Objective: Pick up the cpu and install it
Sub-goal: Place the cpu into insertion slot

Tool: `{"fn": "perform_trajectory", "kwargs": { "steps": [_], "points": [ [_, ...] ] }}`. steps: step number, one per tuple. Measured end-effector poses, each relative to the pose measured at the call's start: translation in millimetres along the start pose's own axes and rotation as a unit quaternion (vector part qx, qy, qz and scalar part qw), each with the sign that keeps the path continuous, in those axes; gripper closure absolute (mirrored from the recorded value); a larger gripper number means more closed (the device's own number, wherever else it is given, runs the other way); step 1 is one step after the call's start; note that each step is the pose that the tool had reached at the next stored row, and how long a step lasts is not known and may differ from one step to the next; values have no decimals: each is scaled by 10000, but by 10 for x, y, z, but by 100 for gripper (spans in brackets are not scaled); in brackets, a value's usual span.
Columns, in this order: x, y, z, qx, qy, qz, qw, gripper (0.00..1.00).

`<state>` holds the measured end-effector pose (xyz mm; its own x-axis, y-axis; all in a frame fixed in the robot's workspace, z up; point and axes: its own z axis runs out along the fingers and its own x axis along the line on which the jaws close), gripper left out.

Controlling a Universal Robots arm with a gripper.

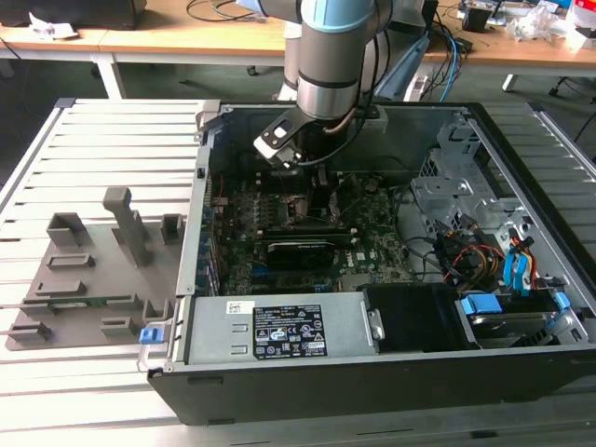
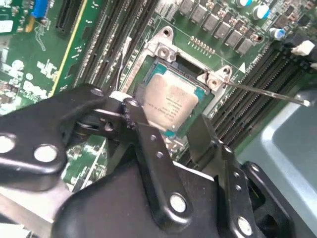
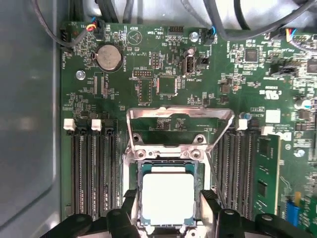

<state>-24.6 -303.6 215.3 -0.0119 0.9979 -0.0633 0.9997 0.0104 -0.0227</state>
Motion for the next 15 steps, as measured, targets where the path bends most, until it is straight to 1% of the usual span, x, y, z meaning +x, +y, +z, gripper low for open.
{"fn": "perform_trajectory", "kwargs": {
  "steps": [1, 2, 3, 4, 5, 6, 7, 8, 9, 10, 11, 12, 13, 14, 15],
  "points": [
    [-3, -1, -55, 0, 1, 0, 10000, 53],
    [-5, -2, -84, 0, 2, 0, 10000, 59],
    [-8, -2, -105, 0, 17, -2, 10000, 65],
    [-12, -2, -120, 0, 40, -2, 10000, 71],
    [-15, -4, -150, -1, 61, -1, 10000, 77],
    [-18, -5, -201, -2, 70, -1, 10000, 83],
    [-26, -7, -314, -1, 71, -1, 10000, 89],
    [-33, -10, -430, -2, 73, -2, 10000, 89],
    [-37, -11, -493, -2, 79, -2, 10000, 89],
    [-41, -13, -553, -2, 94, -2, 10000, 89],
    [-46, -15, -639, -2, 108, -2, 9999, 89],
    [-50, -16, -701, -2, 117, -3, 9999, 89],
    [-52, -17, -729, -2, 127, -3, 9999, 89],
    [-52, -17, -736, -3, 135, -3, 9999, 89],
    [-52, -17, -736, -3, 136, -3, 9999, 89]
  ]
}}
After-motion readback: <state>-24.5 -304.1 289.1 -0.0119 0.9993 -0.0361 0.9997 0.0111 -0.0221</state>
